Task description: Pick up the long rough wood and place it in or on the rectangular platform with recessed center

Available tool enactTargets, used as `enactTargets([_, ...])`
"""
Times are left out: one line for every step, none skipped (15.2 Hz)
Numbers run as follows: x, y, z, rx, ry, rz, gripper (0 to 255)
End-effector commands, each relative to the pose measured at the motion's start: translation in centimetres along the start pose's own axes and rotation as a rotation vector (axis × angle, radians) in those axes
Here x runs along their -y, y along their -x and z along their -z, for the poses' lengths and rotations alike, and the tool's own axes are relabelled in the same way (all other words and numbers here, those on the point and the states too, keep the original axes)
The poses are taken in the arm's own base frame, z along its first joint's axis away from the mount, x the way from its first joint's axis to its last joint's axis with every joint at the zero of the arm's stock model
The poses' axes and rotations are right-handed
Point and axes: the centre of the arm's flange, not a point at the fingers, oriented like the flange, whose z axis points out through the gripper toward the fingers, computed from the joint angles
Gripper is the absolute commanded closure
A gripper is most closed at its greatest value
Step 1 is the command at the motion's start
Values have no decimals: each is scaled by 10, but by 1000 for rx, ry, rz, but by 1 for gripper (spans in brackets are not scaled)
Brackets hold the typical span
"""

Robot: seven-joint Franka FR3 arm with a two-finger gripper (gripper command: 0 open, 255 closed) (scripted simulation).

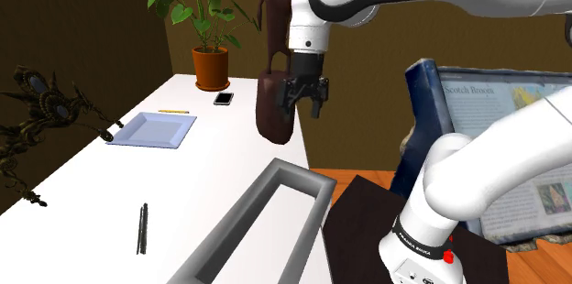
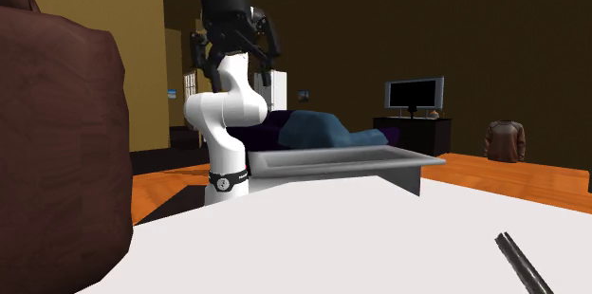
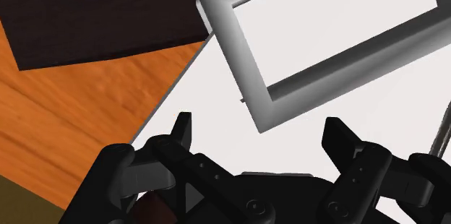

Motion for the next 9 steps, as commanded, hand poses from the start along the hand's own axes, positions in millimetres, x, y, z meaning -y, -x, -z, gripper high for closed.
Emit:
enactTargets([24,-6,-12,4,1,-13,0])
enactTargets([36,-9,-17,6,2,-18,0])
enactTargets([48,-13,-22,8,3,-24,0])
enactTargets([60,-16,-28,11,4,-30,0])
enactTargets([71,-20,-33,13,5,-35,0])
enactTargets([83,-24,-39,15,6,-41,0])
enactTargets([95,-27,-44,17,7,-47,0])
enactTargets([106,-31,-50,19,8,-52,0])
enactTargets([118,-35,-55,21,9,-58,0])
